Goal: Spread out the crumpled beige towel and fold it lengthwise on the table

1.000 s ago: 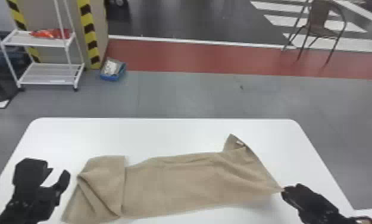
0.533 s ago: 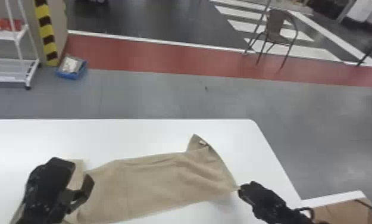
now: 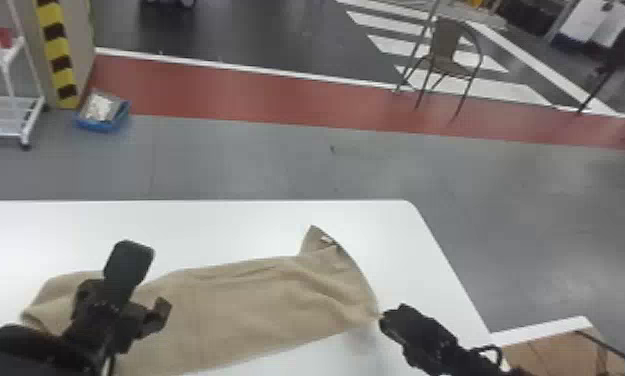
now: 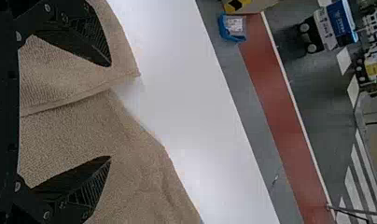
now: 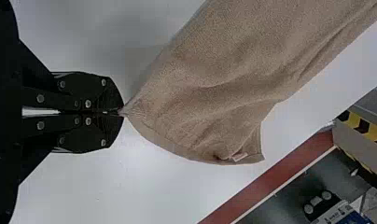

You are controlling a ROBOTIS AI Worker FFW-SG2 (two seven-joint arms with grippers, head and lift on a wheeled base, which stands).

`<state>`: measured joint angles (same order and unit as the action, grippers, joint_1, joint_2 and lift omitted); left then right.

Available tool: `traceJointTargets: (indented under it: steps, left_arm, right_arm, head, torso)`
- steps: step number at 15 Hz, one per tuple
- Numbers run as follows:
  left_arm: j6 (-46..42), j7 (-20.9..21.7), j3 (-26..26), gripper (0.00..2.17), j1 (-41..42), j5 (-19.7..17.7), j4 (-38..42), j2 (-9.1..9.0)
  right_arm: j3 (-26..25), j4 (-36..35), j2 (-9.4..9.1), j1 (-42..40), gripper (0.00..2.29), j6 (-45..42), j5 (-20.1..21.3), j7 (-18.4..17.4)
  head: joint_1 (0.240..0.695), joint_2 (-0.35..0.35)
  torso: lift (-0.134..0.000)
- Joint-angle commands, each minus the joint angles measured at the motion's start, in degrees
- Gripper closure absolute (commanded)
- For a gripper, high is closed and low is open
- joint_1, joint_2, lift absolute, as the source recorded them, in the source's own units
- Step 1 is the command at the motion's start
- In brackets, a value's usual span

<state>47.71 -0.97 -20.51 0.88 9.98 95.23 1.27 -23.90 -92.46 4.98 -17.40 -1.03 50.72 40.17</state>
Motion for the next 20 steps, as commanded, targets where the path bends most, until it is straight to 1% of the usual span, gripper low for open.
traceJointTargets:
  steps: [1,3,5,8,10,13,14,16,18,20]
  left_arm:
    - [1.65,0.00,0.21,0.21,-2.55,-1.28,-3.12,-1.10]
    - [2.17,-0.09,0.21,0.21,-3.78,-2.24,-5.14,-1.27]
    - [2.17,-0.97,0.30,0.22,-5.36,-2.07,-8.83,-1.42]
    - [2.17,-1.41,3.11,0.27,-5.63,-1.80,-10.32,-1.42]
    - [2.17,-1.41,4.17,0.28,-5.63,-1.28,-10.94,-1.42]
    - [2.35,-1.41,4.61,0.43,-5.80,-0.49,-12.35,-1.42]
    - [3.58,-1.32,4.69,0.54,-6.07,-0.31,-12.43,-1.27]
    - [3.93,-1.32,5.75,0.55,-5.80,-0.31,-12.26,-1.18]
    - [6.39,-0.53,6.72,0.55,-5.36,-0.13,-11.38,-1.01]
    - [7.98,0.09,8.12,0.55,-4.75,-0.13,-9.09,-0.74]
  right_arm:
    - [0.61,0.00,-0.15,0.18,1.11,0.11,0.26,0.00]
    - [0.70,0.00,-0.15,0.35,1.11,0.11,0.35,0.00]
    - [0.87,0.00,-0.15,0.44,1.11,0.11,0.35,0.00]
    - [1.66,0.96,0.03,1.67,1.11,0.11,0.61,0.09]
    - [1.66,1.23,0.20,1.76,1.11,0.11,0.61,0.09]
    - [1.84,1.23,0.20,1.93,1.11,-0.06,0.61,0.09]
    - [1.84,1.23,0.12,2.02,1.11,-0.06,0.52,0.09]
    - [1.75,1.32,0.29,2.02,1.11,-0.06,0.52,0.09]
    - [1.22,1.40,0.38,1.93,1.11,-0.06,0.52,0.09]
    - [0.87,1.49,0.47,1.85,1.11,-0.06,0.52,0.18]
  head:
    - [0.695,-0.350]
    - [0.695,-0.350]
    - [0.695,-0.350]
    - [0.695,-0.350]
    - [0.695,-0.320]
    - [0.695,-0.299]
    - [0.695,-0.295]
    - [0.695,-0.286]
    - [0.695,-0.280]
    - [0.695,-0.276]
  torso:
    - [0.000]
    - [0.000]
    - [0.000]
    - [0.000]
    - [0.000]
    - [0.000]
    - [0.000]
    - [0.000]
    - [0.000]
    - [0.000]
